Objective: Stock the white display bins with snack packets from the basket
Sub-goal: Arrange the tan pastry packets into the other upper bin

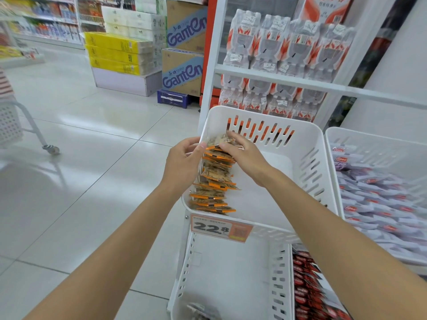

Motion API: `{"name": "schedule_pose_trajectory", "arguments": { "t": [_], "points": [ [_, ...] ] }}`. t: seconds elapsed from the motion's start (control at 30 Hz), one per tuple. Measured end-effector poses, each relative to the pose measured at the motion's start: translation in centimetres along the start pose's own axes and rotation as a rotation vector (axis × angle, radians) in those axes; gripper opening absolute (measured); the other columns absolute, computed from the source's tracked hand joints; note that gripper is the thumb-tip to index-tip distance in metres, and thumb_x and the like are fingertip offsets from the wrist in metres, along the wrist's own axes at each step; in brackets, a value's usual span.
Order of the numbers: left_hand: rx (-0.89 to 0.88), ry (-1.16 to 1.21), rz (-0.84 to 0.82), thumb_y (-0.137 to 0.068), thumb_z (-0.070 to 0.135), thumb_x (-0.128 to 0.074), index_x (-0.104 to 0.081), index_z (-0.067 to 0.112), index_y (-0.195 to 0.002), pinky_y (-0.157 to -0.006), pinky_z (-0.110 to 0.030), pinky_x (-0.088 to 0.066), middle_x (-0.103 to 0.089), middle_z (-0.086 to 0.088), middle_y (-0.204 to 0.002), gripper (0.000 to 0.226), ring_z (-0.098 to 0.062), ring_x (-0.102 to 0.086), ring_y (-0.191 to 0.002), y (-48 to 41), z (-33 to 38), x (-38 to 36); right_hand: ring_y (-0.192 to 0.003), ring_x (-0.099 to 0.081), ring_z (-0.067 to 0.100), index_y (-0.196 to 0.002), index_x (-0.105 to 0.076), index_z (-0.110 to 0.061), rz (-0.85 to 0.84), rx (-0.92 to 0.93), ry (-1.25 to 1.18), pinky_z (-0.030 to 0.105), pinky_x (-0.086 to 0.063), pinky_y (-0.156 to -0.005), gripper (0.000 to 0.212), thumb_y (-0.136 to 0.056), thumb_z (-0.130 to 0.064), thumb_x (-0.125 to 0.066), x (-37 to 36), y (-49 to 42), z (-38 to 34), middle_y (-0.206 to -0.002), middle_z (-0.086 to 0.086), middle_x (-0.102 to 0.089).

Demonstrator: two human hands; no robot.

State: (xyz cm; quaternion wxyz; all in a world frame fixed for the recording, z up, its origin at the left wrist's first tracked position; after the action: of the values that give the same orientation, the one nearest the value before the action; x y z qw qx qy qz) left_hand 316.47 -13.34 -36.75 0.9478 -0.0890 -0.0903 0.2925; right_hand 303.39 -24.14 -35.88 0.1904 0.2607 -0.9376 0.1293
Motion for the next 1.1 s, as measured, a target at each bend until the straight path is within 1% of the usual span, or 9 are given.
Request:
{"name": "schedule_pose_trajectory", "arguments": {
  "t": [0.13, 0.2, 0.3, 0.4, 0.5, 0.63, 0.8, 0.93, 1.1],
  "points": [
    [-0.005, -0.006, 0.008, -0.099, 0.030, -0.051, -0.063, 0.019, -0.125, -0.074, -0.020, -0.050, -0.069, -0.001, -0.112, 0.030, -0.014, -0.063, -0.096, 0.0, 0.1, 0.1, -0.113, -0.052, 0.009, -0.148, -0.032, -0.023, 0.101, -0.043, -0.078, 0.016, -0.041, -0.080, 0.058, -0.097, -0.032, -0.057, 0.0, -0.2, -0.3, -0.136, 0.002, -0.051],
    [-0.017, -0.005, 0.016, -0.099, 0.029, -0.051, -0.063, 0.018, -0.123, -0.070, -0.018, -0.047, -0.070, -0.001, -0.110, 0.029, -0.008, -0.062, -0.086, 0.0, 0.1, 0.0, -0.102, -0.060, 0.010, -0.145, -0.036, -0.019, 0.076, -0.077, -0.174, 0.023, -0.050, -0.085, 0.056, -0.095, -0.027, -0.060, -0.1, -0.5, -0.4, -0.119, 0.002, -0.061],
    [-0.025, -0.032, 0.022, -0.099, 0.029, -0.051, -0.063, 0.018, -0.124, -0.069, -0.017, -0.046, -0.069, -0.002, -0.111, 0.030, -0.009, -0.059, -0.087, -0.1, 0.1, 0.0, -0.114, -0.059, 0.019, -0.139, -0.046, -0.019, 0.035, -0.100, -0.142, 0.038, -0.047, -0.103, 0.051, -0.092, -0.027, -0.063, -0.1, -0.8, 0.1, -0.120, 0.003, -0.062],
    [-0.023, -0.046, 0.022, -0.099, 0.030, -0.050, -0.062, 0.018, -0.125, -0.072, -0.018, -0.048, -0.068, -0.001, -0.114, 0.031, -0.013, -0.059, -0.095, 0.0, 0.1, -0.1, -0.123, -0.049, 0.013, -0.142, -0.047, -0.021, 0.000, -0.045, -0.046, 0.028, -0.042, -0.101, 0.052, -0.093, -0.029, -0.063, -0.2, -0.3, 0.2, -0.137, -0.004, -0.051],
    [-0.019, -0.058, 0.025, -0.099, 0.031, -0.051, -0.063, 0.019, -0.125, -0.076, -0.023, -0.051, -0.068, -0.001, -0.113, 0.031, -0.015, -0.062, -0.096, -0.1, 0.2, 0.0, -0.114, -0.053, 0.003, -0.141, -0.046, -0.024, -0.039, -0.026, -0.048, 0.016, -0.045, -0.094, 0.051, -0.093, -0.031, -0.063, -0.4, 0.3, 0.0, -0.131, -0.011, -0.055],
    [-0.028, -0.155, 0.044, -0.097, 0.033, -0.055, -0.062, 0.018, -0.124, -0.072, -0.017, -0.048, -0.066, 0.003, -0.112, 0.032, -0.014, -0.063, -0.097, 0.0, 0.4, 0.2, -0.139, -0.033, 0.017, -0.153, -0.023, -0.031, -0.024, -0.062, 0.042, 0.035, -0.034, -0.112, 0.084, -0.084, -0.046, -0.069, -0.1, 1.1, 0.1, -0.157, -0.006, -0.026],
    [-0.021, -0.363, 0.166, -0.089, 0.038, -0.066, -0.058, 0.020, -0.124, -0.083, -0.031, -0.050, -0.061, 0.003, -0.113, 0.040, -0.016, -0.058, -0.101, 3.2, 1.5, 1.5, -0.140, -0.030, 0.016, -0.152, -0.028, -0.026, 0.027, -0.041, 0.145, 0.030, -0.030, -0.107, 0.077, -0.087, -0.033, -0.069, 1.3, 5.7, -2.1, -0.155, -0.002, -0.026],
    [-0.061, -0.452, 0.183, -0.087, 0.033, -0.067, -0.059, 0.024, -0.108, -0.078, -0.037, -0.050, -0.059, 0.004, -0.101, 0.024, -0.018, -0.058, -0.093, 9.9, 4.2, 1.9, -0.103, -0.052, 0.012, -0.133, -0.051, -0.020, 0.223, 0.053, 0.292, 0.025, -0.043, -0.088, 0.051, -0.085, -0.025, -0.068, 2.1, 13.5, -4.4, -0.124, -0.001, -0.051],
    [0.058, -0.359, -0.068, -0.086, 0.029, -0.070, -0.061, 0.022, -0.101, -0.070, -0.033, -0.050, -0.060, 0.003, -0.090, 0.019, -0.016, -0.059, -0.074, 21.5, 3.4, 0.1, -0.071, -0.055, 0.017, -0.103, -0.065, -0.017, 0.331, 0.086, 0.347, 0.028, -0.046, -0.072, 0.023, -0.080, -0.013, -0.065, 1.8, 26.0, -3.3, -0.091, -0.001, -0.058]
  ]
}}
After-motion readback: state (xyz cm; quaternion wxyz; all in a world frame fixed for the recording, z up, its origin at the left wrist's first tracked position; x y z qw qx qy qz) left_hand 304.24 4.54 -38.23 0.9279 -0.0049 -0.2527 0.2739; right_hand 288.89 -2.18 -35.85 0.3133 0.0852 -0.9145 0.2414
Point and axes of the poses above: each hand's wrist, its own y-axis away from the middle knuckle, its own x-axis out of the back of the hand, z = x × y, the point moved 2 cm from there along -y, towards the middle knuckle
